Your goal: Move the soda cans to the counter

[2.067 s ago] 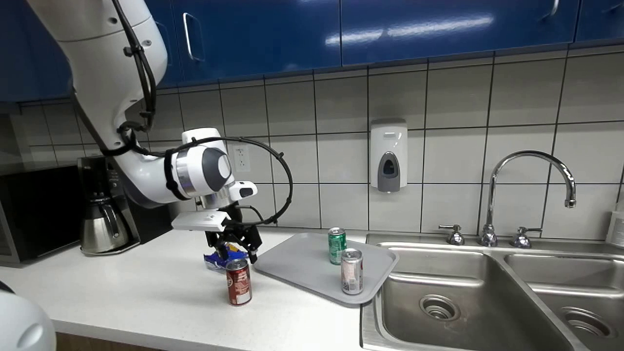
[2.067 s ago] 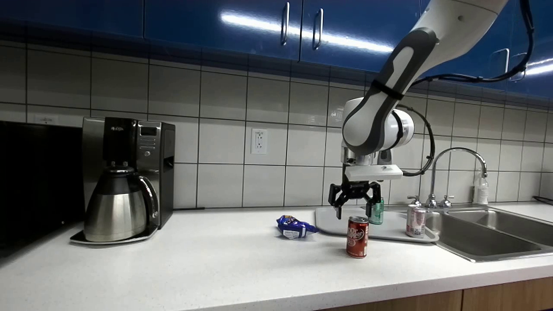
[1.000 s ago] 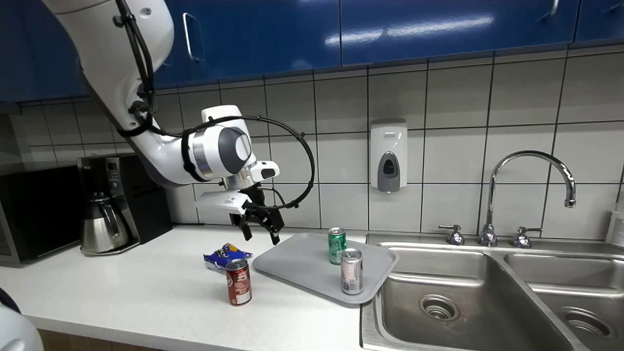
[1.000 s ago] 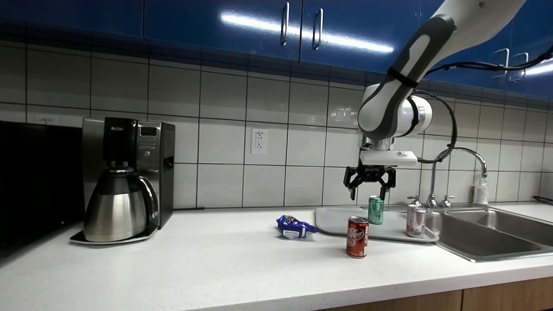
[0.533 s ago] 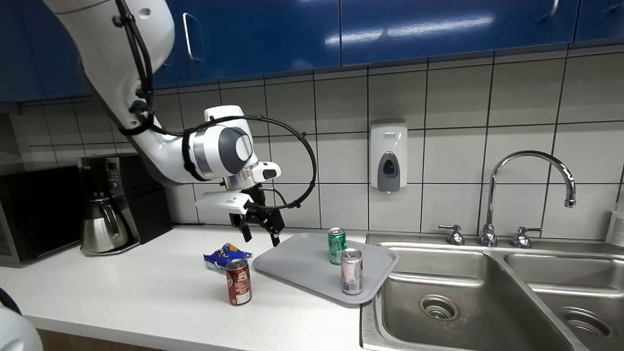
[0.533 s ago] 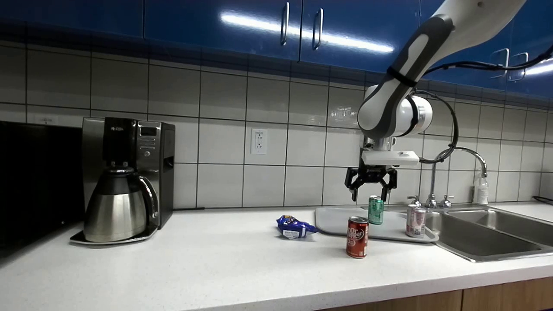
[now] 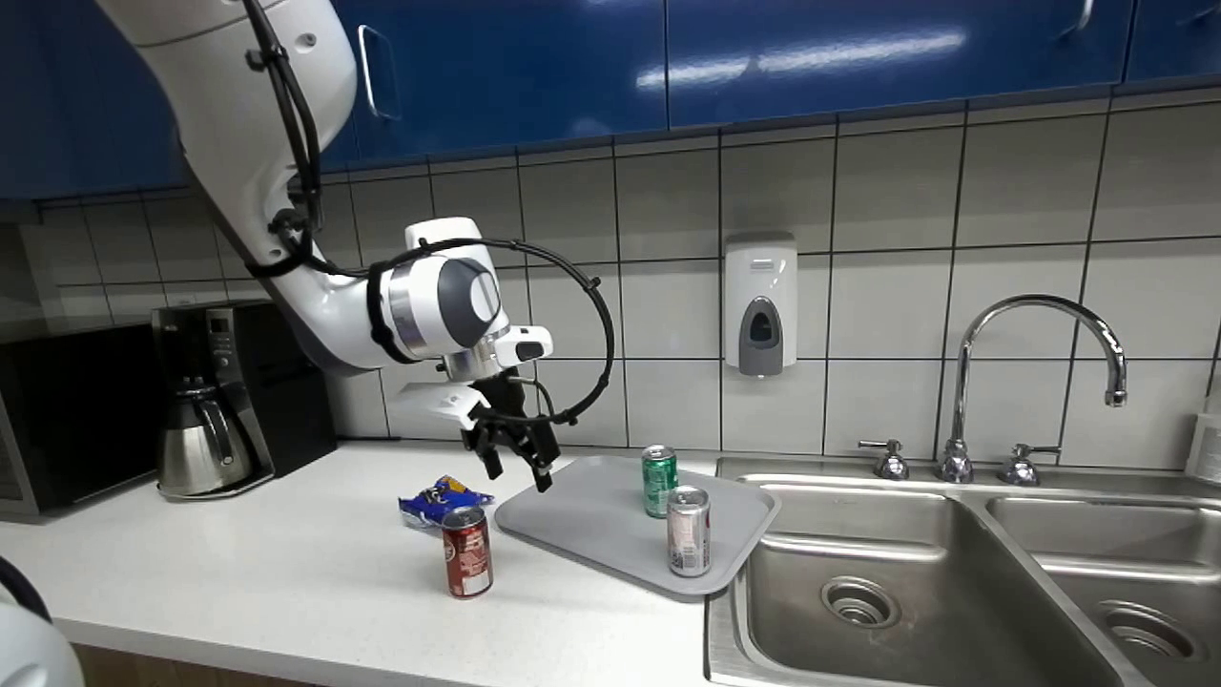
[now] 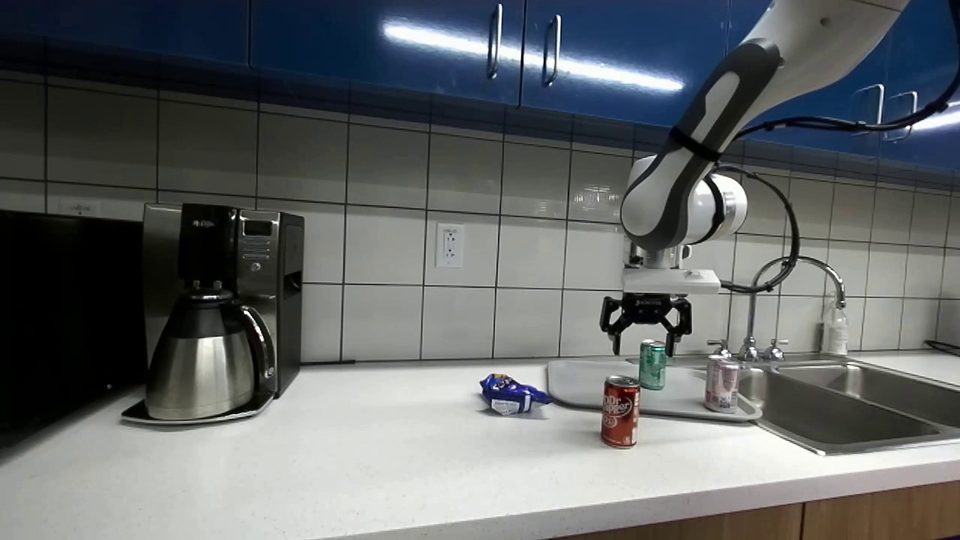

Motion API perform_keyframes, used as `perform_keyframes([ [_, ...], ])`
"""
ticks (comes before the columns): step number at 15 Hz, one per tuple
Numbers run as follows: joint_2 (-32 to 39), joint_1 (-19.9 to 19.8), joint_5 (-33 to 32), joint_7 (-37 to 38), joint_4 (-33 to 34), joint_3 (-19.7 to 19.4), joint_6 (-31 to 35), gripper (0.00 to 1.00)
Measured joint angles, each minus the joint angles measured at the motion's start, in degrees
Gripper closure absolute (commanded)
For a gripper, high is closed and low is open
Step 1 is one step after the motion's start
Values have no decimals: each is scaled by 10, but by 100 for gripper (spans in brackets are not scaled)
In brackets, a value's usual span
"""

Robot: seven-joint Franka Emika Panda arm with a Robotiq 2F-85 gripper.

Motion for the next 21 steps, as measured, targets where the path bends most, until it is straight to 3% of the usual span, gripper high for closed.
perform_keyframes([
  [8,34,-8,11,20,43,-26,-10,0],
  [21,118,-29,51,-10,174,-52,-98,0],
])
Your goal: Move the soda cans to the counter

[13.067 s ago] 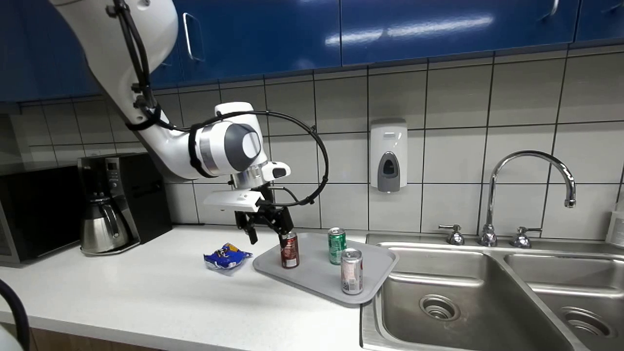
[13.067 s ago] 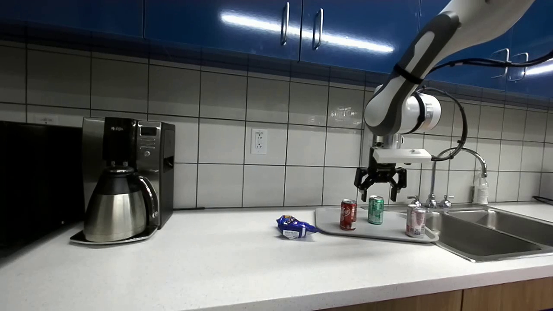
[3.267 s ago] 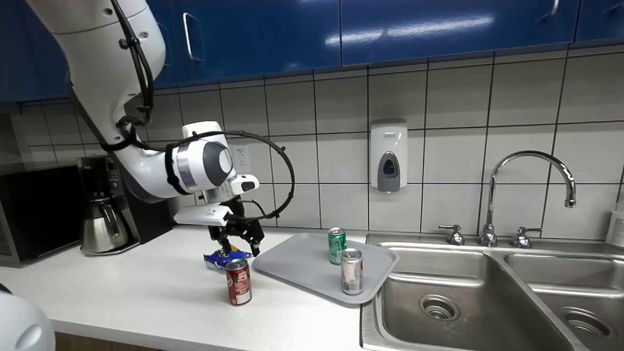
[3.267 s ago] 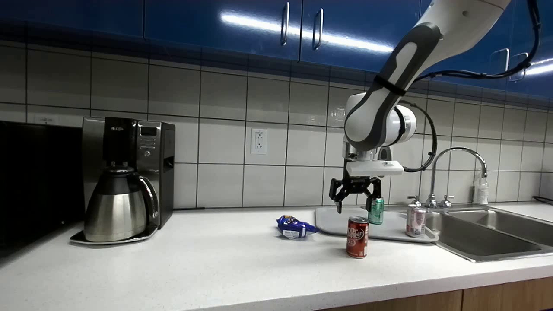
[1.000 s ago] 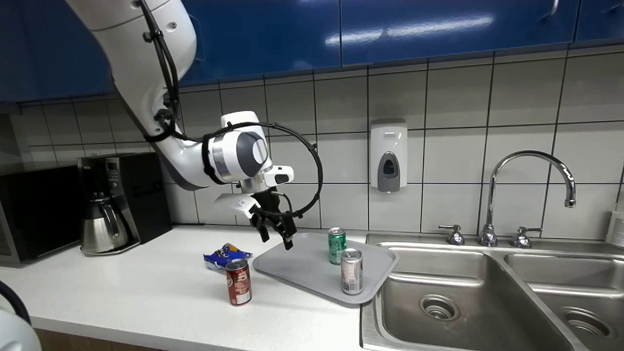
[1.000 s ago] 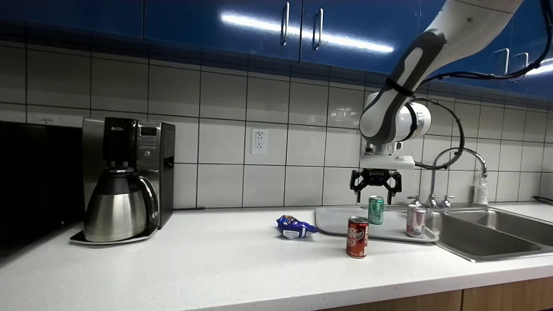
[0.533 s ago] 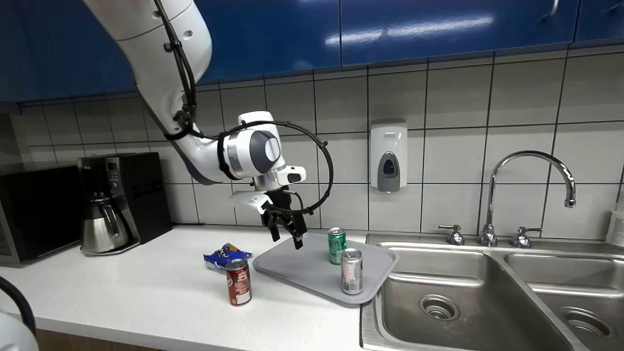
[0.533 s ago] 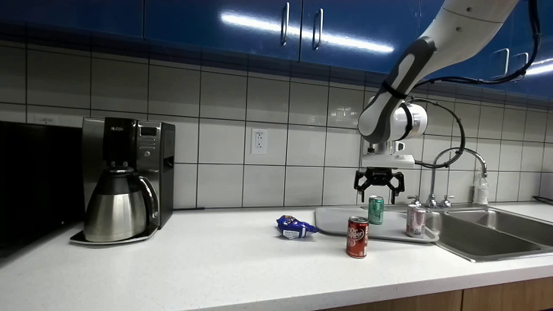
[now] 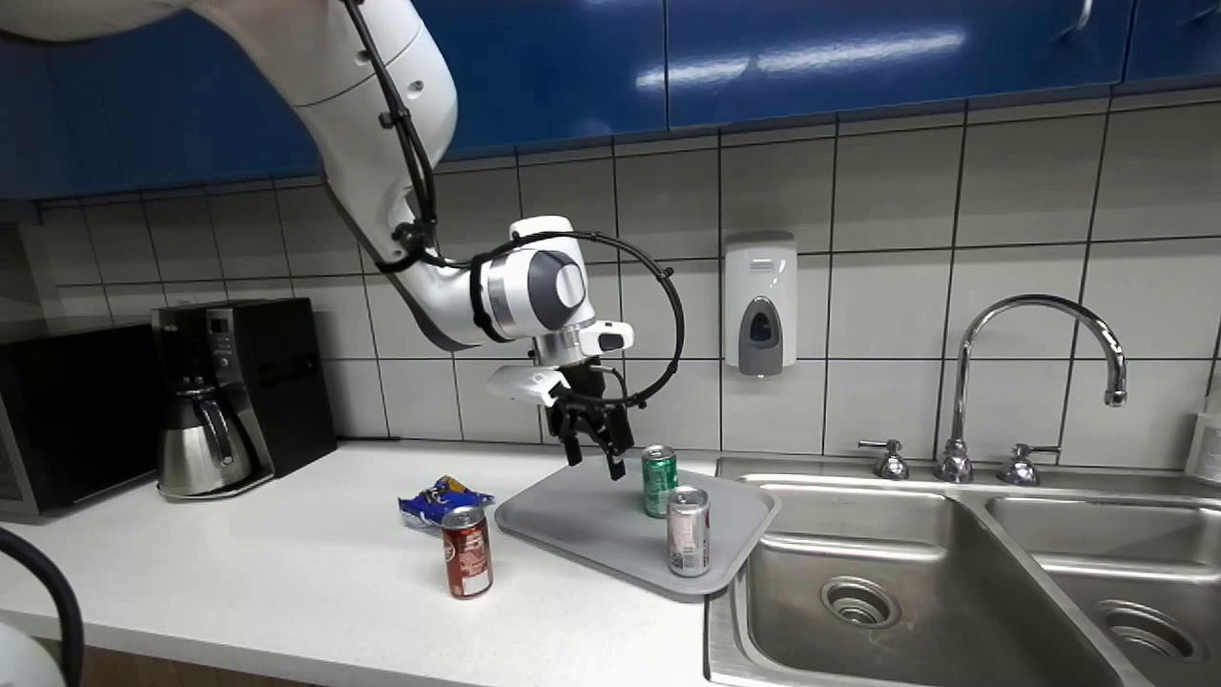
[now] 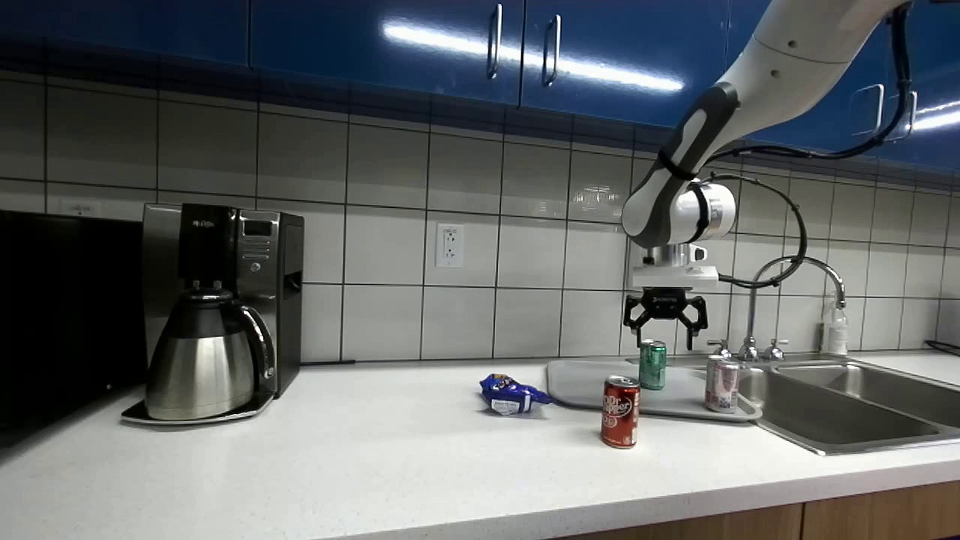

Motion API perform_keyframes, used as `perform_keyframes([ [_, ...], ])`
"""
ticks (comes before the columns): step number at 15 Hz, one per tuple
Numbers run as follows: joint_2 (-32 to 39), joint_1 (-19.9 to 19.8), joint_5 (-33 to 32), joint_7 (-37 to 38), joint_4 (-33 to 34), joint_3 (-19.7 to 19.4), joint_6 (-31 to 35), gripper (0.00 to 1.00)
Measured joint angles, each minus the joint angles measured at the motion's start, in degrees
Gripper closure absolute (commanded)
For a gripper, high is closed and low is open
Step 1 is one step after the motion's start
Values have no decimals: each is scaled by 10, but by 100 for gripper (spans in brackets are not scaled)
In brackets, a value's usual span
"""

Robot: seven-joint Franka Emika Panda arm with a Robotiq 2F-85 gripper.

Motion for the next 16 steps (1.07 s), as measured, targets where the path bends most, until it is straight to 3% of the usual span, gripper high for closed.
perform_keyframes([
  [16,154,-28,69,-63,193,-4,-68,0],
])
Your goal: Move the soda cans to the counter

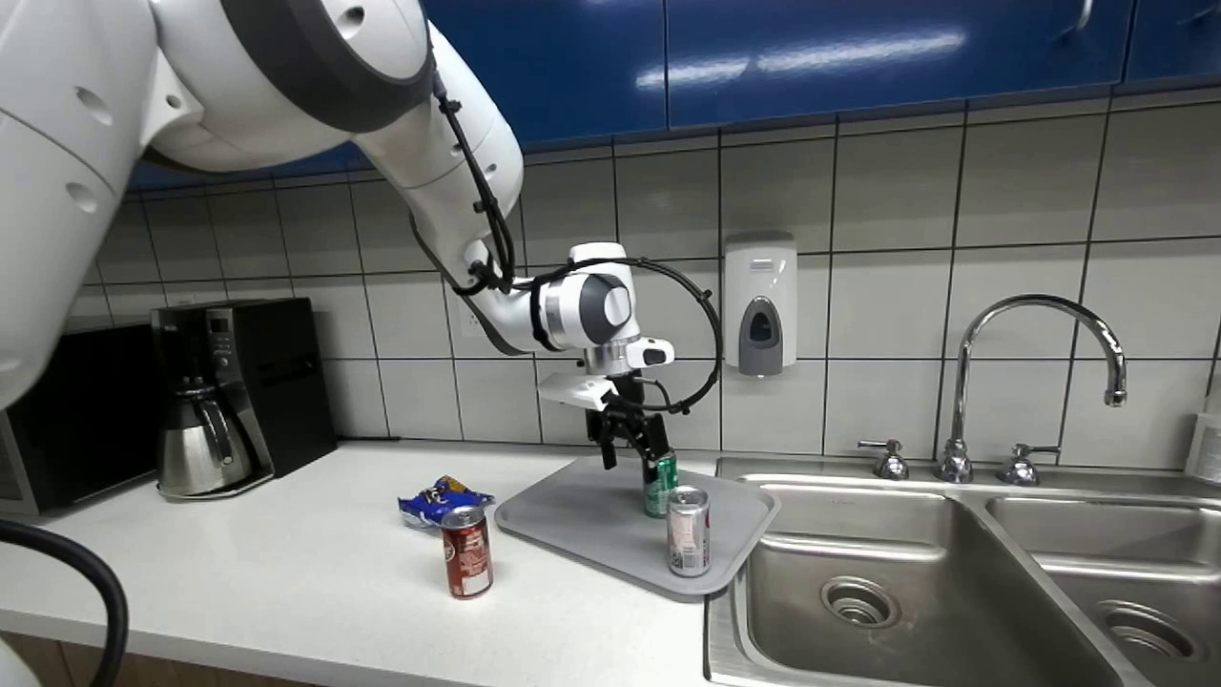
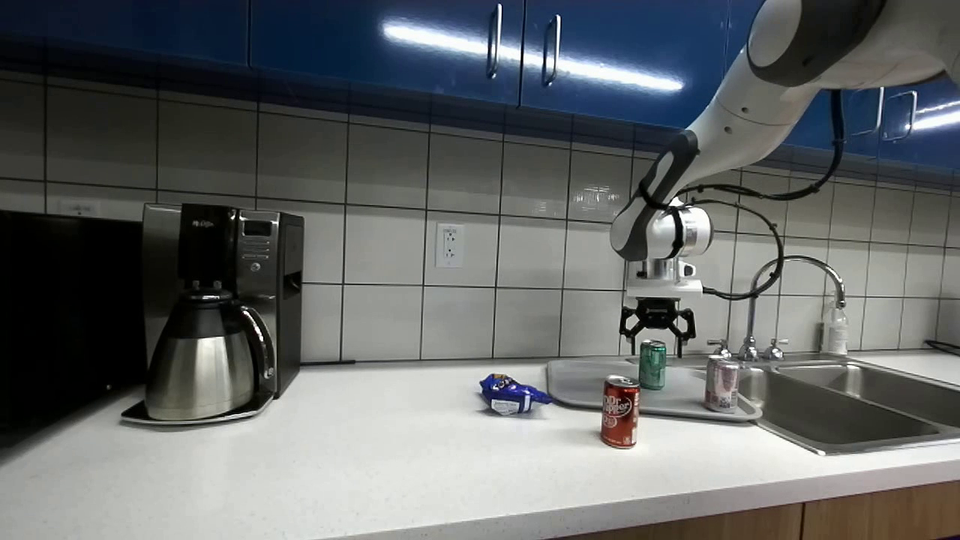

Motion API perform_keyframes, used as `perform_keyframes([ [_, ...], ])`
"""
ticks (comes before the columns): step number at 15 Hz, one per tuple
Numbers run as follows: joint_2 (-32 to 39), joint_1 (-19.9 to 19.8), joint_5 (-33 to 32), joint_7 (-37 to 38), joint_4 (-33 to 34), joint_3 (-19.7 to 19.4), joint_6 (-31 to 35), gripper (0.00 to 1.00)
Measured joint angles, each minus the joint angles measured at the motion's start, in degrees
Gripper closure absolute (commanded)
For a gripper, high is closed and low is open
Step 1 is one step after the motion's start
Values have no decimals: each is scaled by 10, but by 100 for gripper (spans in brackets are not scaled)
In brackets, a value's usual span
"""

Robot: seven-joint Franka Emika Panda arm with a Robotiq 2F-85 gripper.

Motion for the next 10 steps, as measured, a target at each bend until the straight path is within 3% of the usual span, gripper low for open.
perform_keyframes([
  [10,77,-11,7,0,111,0,-52,0],
])
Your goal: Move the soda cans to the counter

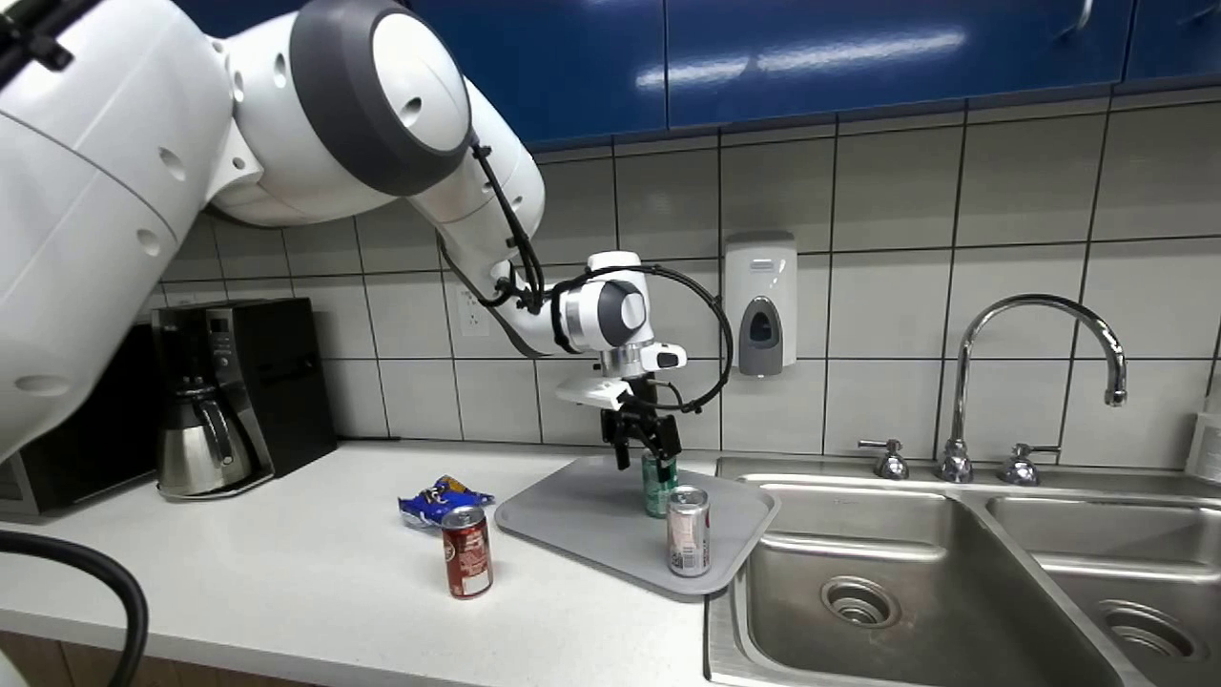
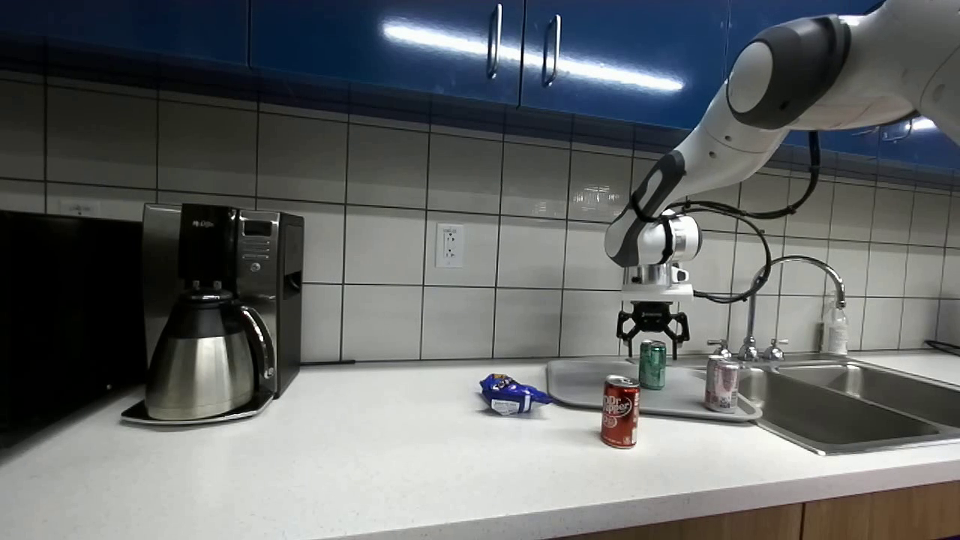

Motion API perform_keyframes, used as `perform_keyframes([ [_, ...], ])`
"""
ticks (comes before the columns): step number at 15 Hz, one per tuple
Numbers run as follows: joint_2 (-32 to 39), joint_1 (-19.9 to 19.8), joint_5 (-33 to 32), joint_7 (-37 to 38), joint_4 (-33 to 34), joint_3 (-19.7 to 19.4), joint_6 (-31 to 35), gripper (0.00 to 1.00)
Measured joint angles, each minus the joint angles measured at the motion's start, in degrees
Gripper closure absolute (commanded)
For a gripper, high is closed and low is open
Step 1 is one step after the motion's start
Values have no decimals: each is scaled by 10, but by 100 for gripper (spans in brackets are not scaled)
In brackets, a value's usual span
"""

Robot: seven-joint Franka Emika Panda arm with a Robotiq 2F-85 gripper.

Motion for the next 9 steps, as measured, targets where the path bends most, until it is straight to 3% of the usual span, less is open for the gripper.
perform_keyframes([
  [9,54,-18,37,0,78,0,-33,0],
])
